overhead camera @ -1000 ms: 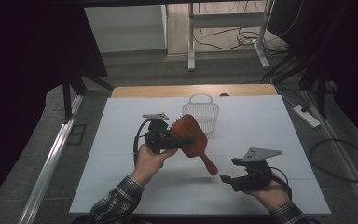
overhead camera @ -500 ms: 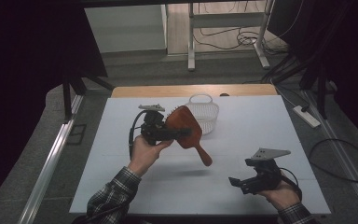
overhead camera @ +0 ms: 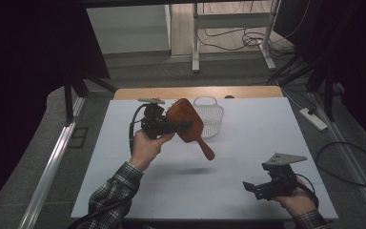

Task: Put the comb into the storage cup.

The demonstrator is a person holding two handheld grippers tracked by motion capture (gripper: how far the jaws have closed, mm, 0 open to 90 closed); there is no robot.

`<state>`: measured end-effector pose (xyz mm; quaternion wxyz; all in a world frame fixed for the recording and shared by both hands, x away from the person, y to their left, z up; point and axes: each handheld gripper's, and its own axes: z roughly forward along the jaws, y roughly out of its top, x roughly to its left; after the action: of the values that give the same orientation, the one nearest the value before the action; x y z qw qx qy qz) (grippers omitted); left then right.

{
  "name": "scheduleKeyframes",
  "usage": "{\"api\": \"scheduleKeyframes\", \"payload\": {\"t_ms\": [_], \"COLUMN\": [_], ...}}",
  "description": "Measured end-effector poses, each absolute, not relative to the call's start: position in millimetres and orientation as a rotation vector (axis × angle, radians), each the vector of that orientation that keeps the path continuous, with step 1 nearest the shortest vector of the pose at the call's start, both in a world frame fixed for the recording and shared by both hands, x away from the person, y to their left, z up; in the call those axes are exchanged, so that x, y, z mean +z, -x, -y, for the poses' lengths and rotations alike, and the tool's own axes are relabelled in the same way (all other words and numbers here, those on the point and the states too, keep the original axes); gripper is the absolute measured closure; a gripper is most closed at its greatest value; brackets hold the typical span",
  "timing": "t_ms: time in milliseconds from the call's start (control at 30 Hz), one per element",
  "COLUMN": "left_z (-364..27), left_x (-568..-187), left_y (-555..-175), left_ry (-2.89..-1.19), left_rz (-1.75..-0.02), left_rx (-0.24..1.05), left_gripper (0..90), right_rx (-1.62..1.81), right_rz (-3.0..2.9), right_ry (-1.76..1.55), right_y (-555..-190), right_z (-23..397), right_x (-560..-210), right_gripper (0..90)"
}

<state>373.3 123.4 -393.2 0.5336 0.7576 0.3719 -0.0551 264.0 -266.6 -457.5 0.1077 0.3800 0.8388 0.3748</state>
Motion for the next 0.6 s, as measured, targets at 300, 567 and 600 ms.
{"api": "scheduleKeyframes", "payload": {"t_ms": [300,567,600], "left_z": [-128.9,-133.4,-133.8], "left_x": [-379.7,-370.9,-369.8], "left_y": [-379.3,-386.1,-387.0], "left_ry": [-1.789,-1.775,-1.774], "left_rz": [-0.887,-0.895,-0.898], "left_rx": [-0.107,-0.095,-0.093], "left_gripper": [51.1,51.1,51.1], "right_rx": [1.039,0.992,0.980], "right_rz": [-2.437,-2.394,-2.389], "right_ry": [-1.231,-1.301,-1.305], "right_y": [-257.1,-248.1,-246.8], "right_z": [286.9,302.2,303.4], "right_x": [-459.6,-459.9,-460.3], "right_gripper": [0.0,0.0,0.0]}}
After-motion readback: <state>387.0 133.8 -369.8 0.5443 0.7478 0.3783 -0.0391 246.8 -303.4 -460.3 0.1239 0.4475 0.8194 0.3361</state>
